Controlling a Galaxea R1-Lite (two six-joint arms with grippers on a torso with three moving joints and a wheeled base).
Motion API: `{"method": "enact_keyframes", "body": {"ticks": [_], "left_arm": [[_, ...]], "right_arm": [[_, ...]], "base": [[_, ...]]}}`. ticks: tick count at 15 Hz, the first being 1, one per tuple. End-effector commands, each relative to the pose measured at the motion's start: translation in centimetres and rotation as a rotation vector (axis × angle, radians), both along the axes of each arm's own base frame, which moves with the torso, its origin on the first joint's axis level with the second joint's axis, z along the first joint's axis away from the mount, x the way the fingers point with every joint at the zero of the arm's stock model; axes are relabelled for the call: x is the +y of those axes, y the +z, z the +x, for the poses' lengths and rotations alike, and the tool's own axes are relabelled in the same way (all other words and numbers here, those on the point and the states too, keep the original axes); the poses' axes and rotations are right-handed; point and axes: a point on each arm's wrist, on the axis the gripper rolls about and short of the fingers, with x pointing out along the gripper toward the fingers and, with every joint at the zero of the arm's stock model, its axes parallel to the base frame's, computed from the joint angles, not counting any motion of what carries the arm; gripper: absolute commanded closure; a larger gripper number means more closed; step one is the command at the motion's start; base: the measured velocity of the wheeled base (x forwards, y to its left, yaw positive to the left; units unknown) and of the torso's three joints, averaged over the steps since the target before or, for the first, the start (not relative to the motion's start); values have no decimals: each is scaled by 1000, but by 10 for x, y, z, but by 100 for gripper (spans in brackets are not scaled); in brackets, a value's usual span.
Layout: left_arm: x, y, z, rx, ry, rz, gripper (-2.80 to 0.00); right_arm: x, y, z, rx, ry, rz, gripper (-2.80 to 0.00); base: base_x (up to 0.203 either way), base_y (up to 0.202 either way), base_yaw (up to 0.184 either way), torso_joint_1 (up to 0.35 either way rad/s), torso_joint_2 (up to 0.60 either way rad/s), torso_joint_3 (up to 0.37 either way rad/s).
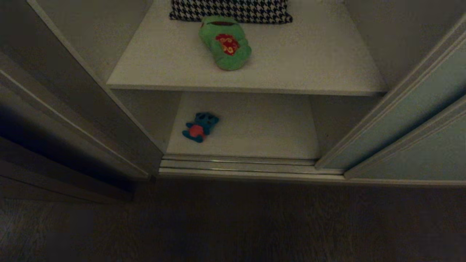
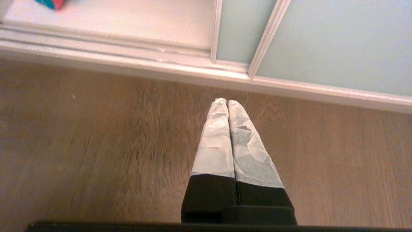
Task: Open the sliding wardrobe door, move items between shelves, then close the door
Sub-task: Place the green doll on the lower shelf
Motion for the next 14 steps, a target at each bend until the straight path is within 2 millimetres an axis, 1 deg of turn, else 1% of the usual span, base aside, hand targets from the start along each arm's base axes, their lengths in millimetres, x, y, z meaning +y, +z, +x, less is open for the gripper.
{"method": "enact_keyframes", "body": {"ticks": [1,9,14], "left_arm": [[0,0,0,5,0,1,0],[0,0,0,2,1,-15,0],[0,0,0,6,-1,-6,0]], "right_arm": [[0,0,0,-1,0,0,0],[0,0,0,-1,0,0,0],[0,0,0,-1,0,0,0]], "base": [[0,0,0,2,-2,206],[0,0,0,1,2,200],[0,0,0,3,4,55]]}}
